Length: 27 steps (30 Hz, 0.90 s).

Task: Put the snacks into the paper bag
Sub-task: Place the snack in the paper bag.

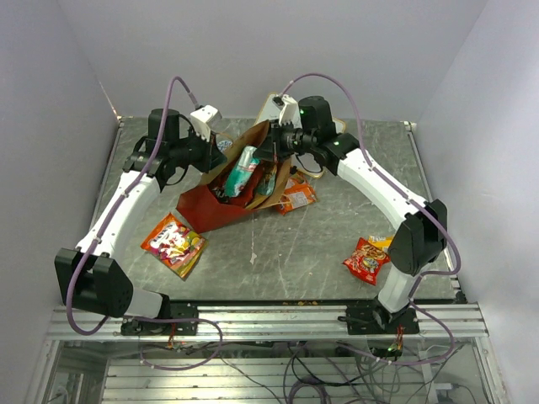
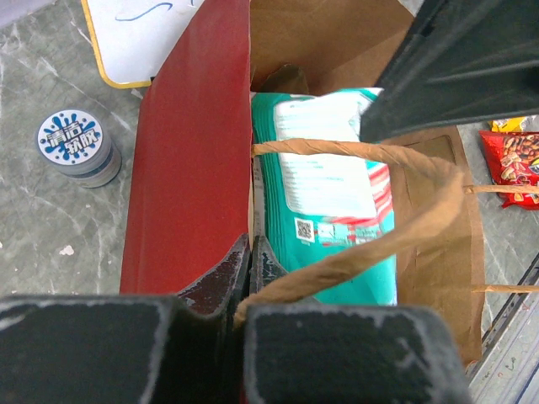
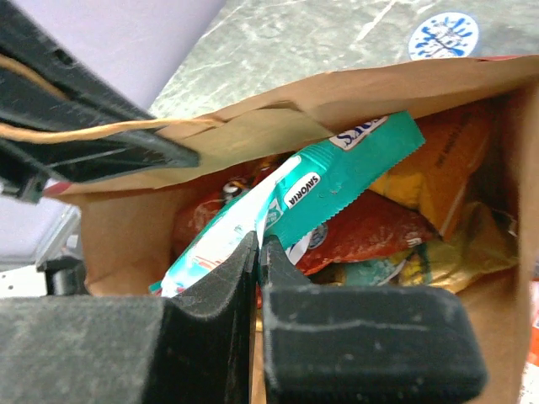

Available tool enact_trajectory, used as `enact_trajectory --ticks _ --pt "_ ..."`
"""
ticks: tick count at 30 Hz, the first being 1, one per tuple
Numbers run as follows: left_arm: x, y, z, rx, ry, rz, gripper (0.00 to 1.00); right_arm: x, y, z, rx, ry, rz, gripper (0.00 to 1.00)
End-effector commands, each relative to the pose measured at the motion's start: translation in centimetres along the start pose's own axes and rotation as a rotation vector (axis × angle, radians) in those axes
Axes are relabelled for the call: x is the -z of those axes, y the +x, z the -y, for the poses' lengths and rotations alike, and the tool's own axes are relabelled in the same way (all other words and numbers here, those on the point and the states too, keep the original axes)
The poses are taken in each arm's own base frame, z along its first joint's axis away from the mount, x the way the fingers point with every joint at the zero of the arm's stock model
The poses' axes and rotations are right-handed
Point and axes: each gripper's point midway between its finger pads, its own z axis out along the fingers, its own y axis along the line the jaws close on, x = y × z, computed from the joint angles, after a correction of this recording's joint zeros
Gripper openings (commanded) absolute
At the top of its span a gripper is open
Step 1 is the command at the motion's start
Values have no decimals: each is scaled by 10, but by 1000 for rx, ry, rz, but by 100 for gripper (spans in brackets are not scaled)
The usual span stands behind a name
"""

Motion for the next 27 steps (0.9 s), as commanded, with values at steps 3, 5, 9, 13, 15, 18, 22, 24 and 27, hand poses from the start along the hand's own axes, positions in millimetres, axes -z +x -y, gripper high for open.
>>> enact_trajectory --ticks 3,5,9,13,15,18,22,24,27 --pt "6 -28 13 -81 46 95 7 -6 -5 30 -39 164 27 0" --pt "5 -27 13 -79 46 91 7 -7 0 42 -55 222 24 0" --pt "5 -27 13 -78 49 90 7 -9 9 60 -53 305 7 9" --pt "4 -27 13 -83 48 87 7 -6 7 66 -5 343 2 20" --pt "4 -28 13 -85 48 88 7 -3 0 65 28 352 7 25" --pt "3 -27 12 -88 46 85 7 2 -10 58 80 339 18 37" --pt "3 -27 12 -94 43 85 7 8 -19 39 182 294 17 56" --pt "3 -26 12 -94 43 85 7 11 -21 30 245 271 13 61" --pt "3 -26 12 -92 45 84 7 14 -18 21 338 245 -11 62"
